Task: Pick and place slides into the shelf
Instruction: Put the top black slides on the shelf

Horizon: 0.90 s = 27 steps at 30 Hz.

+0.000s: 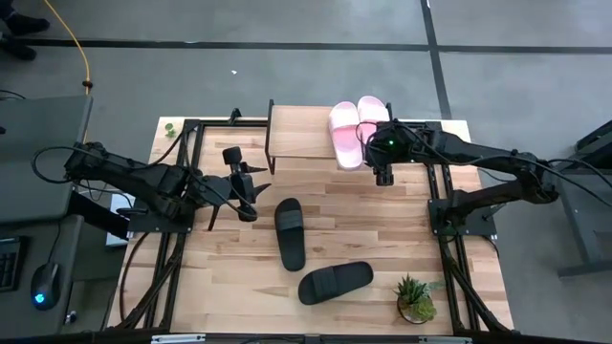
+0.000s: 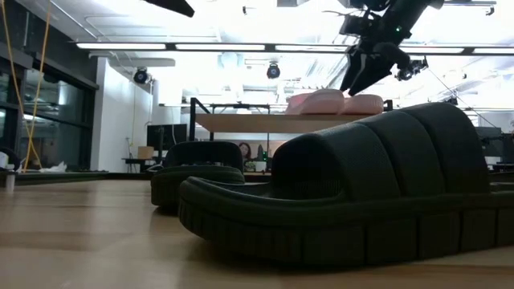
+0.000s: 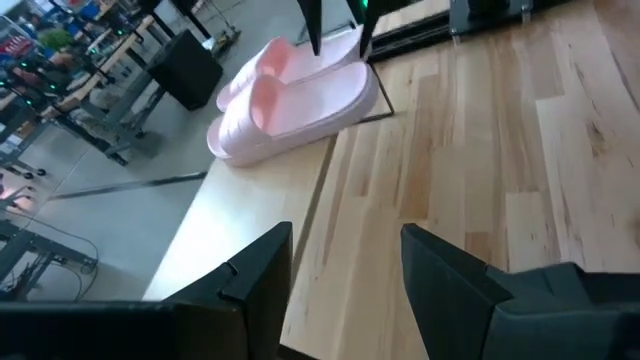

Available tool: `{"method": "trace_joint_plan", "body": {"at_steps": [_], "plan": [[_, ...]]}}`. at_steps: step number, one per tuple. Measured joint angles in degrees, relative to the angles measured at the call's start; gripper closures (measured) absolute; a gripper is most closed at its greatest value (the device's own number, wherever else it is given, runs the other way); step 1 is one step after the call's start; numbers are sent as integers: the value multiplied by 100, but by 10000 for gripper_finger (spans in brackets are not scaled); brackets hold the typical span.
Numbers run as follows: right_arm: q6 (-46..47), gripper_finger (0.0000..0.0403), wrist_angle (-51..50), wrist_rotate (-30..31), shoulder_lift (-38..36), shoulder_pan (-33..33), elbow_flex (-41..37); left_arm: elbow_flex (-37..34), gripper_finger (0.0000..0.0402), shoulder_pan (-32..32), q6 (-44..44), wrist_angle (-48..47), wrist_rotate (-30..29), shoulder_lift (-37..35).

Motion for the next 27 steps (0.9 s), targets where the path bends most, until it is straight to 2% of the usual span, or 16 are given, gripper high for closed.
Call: {"method": "trace_joint_plan", "body": {"at_steps": [5, 15, 20, 27], "plan": [[206, 163, 72, -12, -196, 2, 2, -2, 229, 1, 2, -93, 3, 15], [1733, 163, 355, -371, -223, 298, 4, -4, 229, 1, 15, -153, 2, 18], [2141, 163, 656, -1013, -223, 500, 4, -4, 229, 0, -19, -153, 14, 18], [2536, 163, 1117, -1742, -223, 697, 4, -4, 229, 0, -367, -153, 500, 18]]}}
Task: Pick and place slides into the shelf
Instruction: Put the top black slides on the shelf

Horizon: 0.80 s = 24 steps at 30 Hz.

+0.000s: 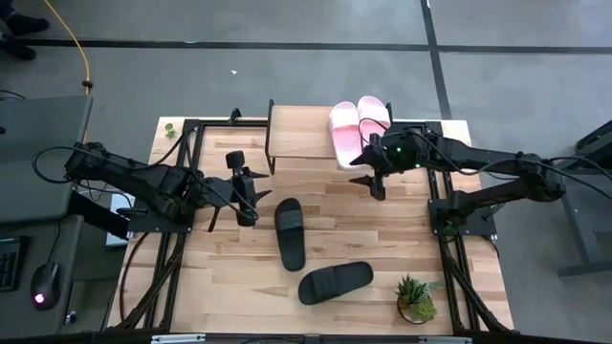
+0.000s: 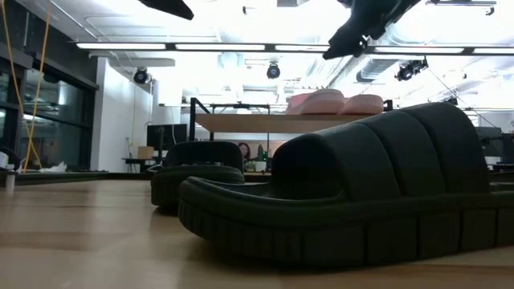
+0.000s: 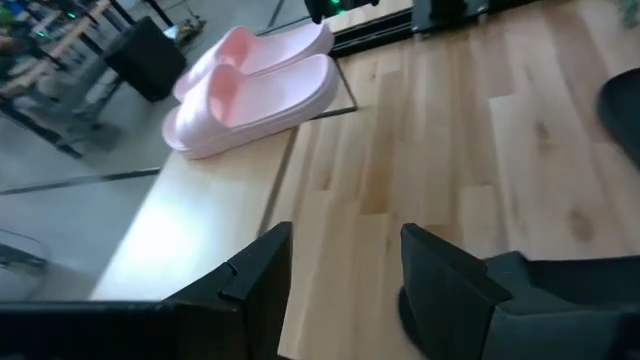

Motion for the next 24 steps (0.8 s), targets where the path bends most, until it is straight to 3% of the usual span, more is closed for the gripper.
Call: {"method": "trace_joint_plan", "body": {"at_steps": [9, 17, 24], "plan": [[550, 163, 33, 154, 0, 371, -2, -1, 229, -2, -399, -21, 706, 0], [877, 163, 67, 415, 57, 886, -2, -8, 229, -8, -941, -141, 1776, 167], [951, 163, 226, 835, 484, 1448, -13, -7, 229, -293, -910, -28, 1781, 846]]}}
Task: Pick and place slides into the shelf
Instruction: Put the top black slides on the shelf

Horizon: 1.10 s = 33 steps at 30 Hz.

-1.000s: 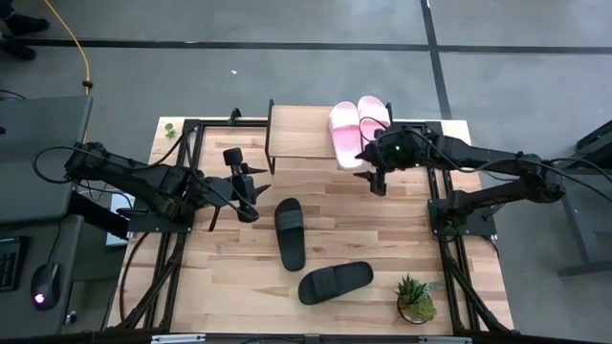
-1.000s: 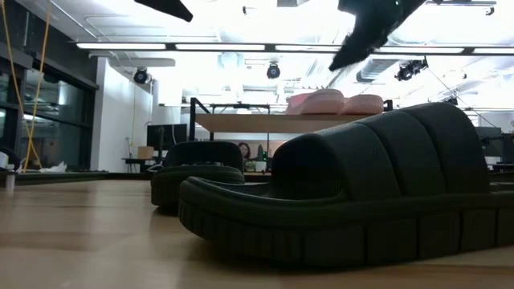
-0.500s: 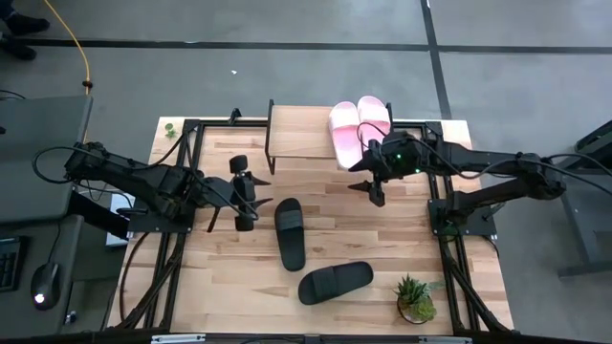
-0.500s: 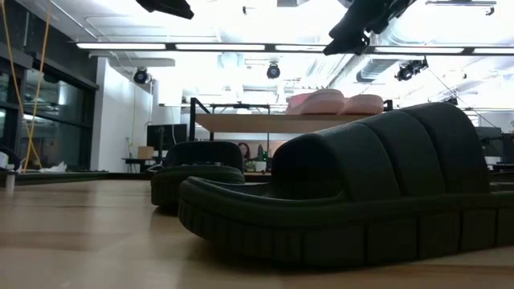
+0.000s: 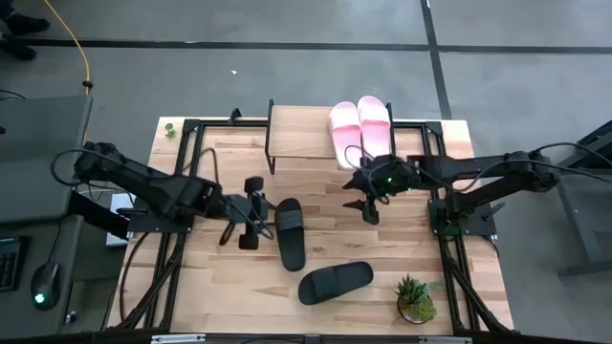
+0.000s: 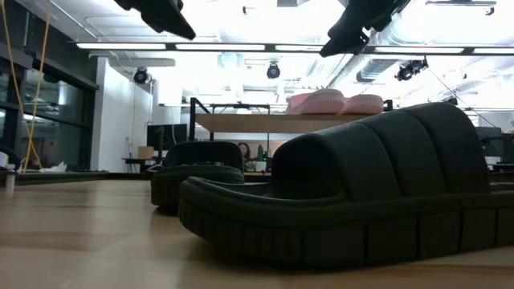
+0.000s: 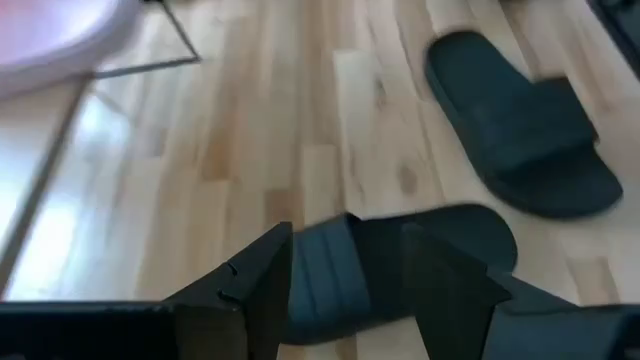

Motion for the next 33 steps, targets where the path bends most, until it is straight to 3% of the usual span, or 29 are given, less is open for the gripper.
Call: {"method": "trace_joint_plan", "body": {"at_steps": [8, 20, 33], "plan": [[264, 163, 347, 137, 453, 329, 0, 15, 229, -476, -57, -40, -567, 315], [345, 163, 749, 172, 593, 663, 0, -2, 229, -1183, -309, -130, -818, 473], [306, 163, 736, 505, 598, 733, 0, 3, 229, -1210, -198, -58, -1092, 1366]]}}
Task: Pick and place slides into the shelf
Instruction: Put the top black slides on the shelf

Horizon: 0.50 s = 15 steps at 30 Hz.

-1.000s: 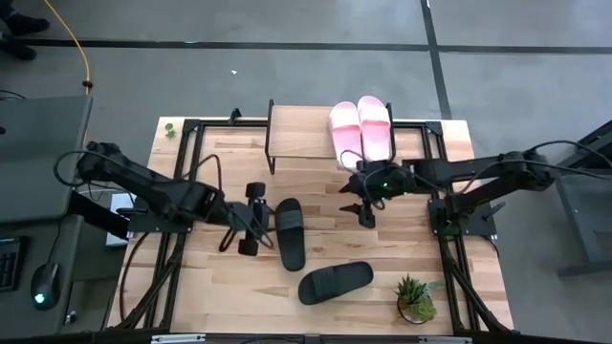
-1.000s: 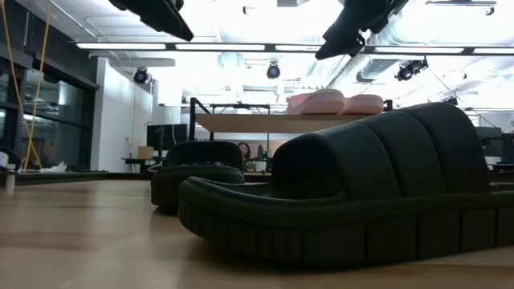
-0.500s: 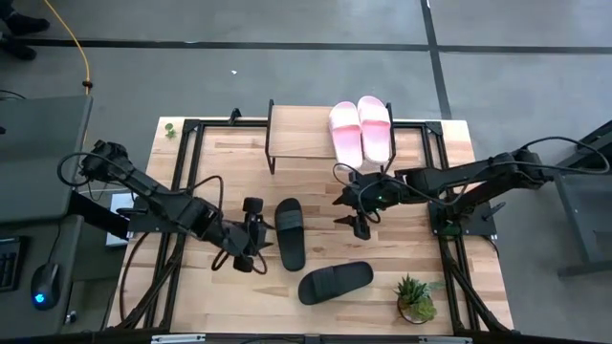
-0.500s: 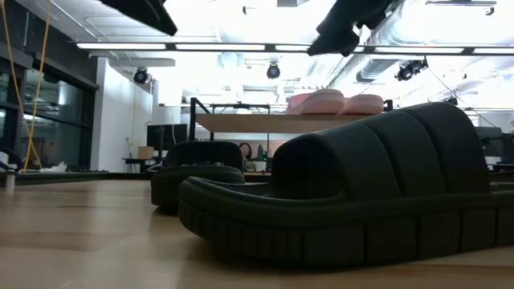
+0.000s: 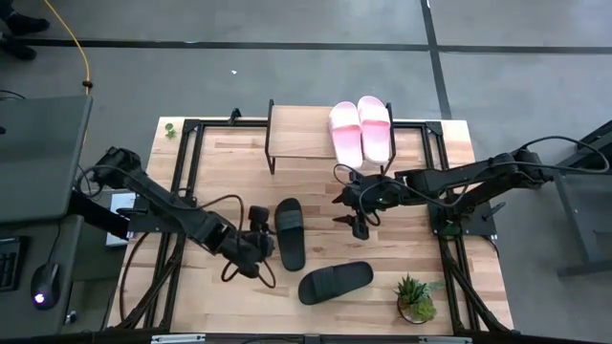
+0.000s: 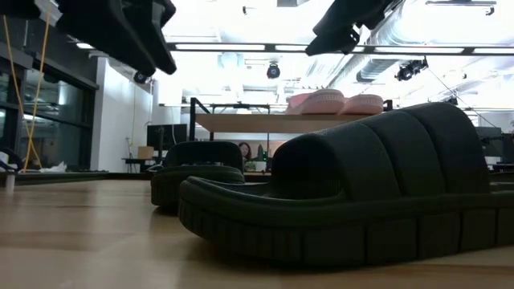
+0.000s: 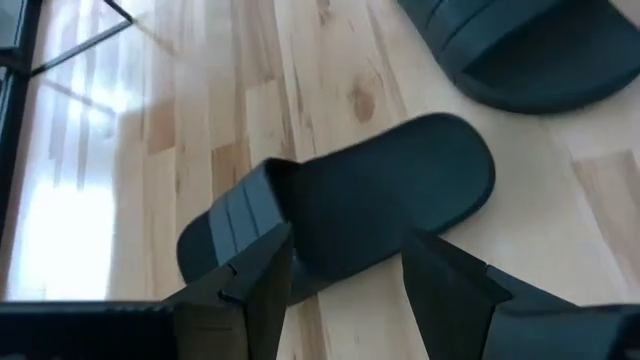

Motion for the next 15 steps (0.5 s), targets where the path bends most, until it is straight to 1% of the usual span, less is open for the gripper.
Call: {"method": "trace_joint_plan", "body": {"at_steps": [5, 11, 15], "plan": [[239, 163, -35, 11, 0, 0, 1, -1, 229, 3, -17, 18, -20, 328], [332, 163, -28, 67, 0, 85, 0, -3, 229, 2, -206, 7, -24, 544], [377, 163, -28, 87, 0, 199, 0, -1, 229, 3, -305, 21, -132, 654]]}}
